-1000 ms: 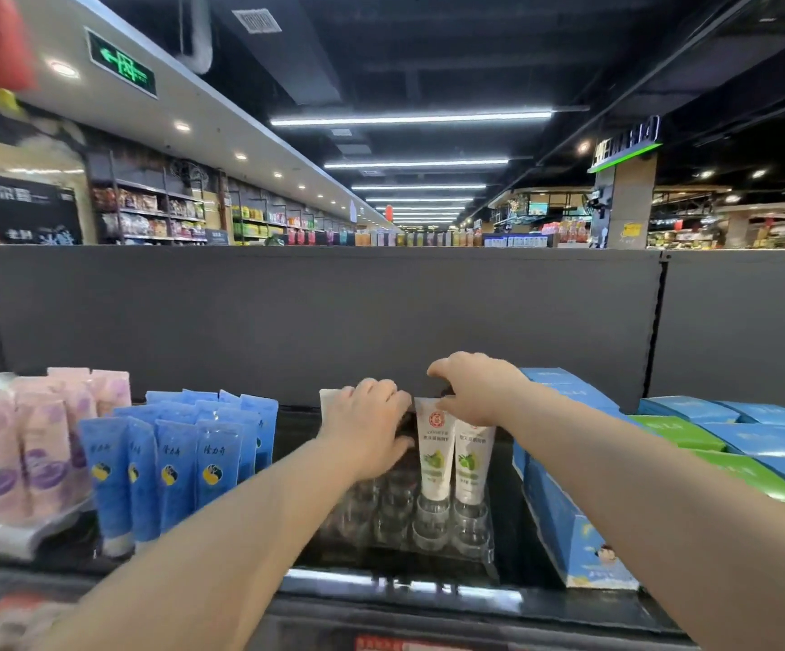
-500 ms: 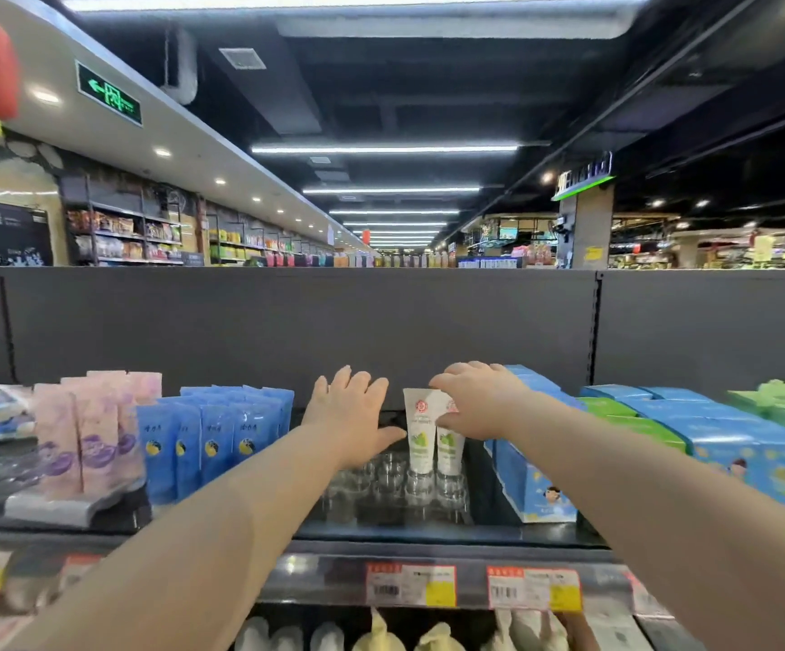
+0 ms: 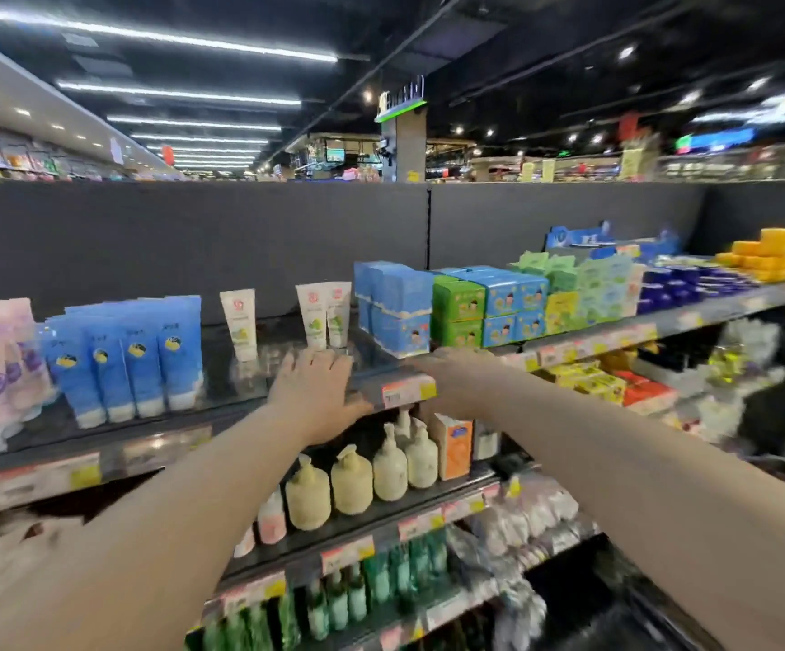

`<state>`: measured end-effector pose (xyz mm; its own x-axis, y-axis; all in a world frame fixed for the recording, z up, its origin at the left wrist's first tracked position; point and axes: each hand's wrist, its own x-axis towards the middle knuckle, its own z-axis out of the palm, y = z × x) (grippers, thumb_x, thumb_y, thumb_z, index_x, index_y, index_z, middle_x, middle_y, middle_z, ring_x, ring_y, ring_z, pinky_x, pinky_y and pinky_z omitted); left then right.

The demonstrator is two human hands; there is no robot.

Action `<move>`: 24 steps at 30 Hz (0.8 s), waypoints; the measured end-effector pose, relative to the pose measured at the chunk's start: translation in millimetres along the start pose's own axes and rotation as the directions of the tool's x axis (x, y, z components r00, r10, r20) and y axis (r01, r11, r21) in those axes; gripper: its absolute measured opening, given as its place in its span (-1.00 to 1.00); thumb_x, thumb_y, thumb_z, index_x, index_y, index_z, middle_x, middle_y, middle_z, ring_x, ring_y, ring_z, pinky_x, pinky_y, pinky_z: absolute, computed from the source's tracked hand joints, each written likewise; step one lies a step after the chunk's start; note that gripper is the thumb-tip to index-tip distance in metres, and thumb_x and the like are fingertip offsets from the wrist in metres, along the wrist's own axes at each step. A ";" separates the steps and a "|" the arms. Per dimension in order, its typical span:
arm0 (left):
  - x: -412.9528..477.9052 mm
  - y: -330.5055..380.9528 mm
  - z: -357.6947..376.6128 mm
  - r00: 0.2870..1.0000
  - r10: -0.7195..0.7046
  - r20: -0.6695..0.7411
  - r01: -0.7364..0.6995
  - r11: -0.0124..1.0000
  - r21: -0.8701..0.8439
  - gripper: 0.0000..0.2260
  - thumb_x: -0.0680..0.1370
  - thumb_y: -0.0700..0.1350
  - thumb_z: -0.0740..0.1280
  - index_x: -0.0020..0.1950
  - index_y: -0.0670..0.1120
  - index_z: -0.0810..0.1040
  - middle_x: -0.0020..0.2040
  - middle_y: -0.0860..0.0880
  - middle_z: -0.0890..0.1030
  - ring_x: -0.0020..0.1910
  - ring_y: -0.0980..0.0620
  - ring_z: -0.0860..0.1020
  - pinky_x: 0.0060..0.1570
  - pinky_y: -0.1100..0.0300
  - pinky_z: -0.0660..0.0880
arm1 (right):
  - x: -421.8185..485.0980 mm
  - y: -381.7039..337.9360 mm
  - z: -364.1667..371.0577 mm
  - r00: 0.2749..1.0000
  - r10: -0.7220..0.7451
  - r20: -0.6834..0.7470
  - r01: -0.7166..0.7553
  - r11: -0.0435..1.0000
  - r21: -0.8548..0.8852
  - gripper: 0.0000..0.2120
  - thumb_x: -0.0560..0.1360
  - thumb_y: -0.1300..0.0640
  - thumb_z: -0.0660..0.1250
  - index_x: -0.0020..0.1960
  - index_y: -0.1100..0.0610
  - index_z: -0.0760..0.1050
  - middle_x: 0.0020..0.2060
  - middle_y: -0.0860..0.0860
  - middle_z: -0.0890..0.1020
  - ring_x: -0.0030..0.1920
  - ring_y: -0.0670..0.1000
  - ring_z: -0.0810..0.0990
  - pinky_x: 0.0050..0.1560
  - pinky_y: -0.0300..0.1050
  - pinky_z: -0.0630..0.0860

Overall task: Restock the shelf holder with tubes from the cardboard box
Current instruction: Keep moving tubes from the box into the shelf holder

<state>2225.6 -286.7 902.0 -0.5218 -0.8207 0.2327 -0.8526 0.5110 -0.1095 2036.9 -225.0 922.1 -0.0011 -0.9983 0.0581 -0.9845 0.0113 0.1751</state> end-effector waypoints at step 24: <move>-105.8 492.3 -35.3 0.705 0.709 -0.025 -0.696 0.684 -0.216 -0.34 0.49 0.32 0.13 0.46 -0.05 0.20 0.45 -0.10 0.28 0.45 -0.14 0.20 0.42 -0.10 0.18 | -483.4 251.5 42.1 0.609 0.766 0.206 -0.765 0.636 -0.104 -0.46 0.52 -0.14 0.21 0.45 -0.02 0.24 0.38 0.07 0.38 0.38 0.14 0.35 0.35 0.12 0.32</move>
<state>1862.1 60.7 857.6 -0.9715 -0.2095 0.1108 -0.2138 0.9765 -0.0284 1782.4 258.1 896.8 -0.7910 -0.6109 -0.0325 -0.6068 0.7767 0.1687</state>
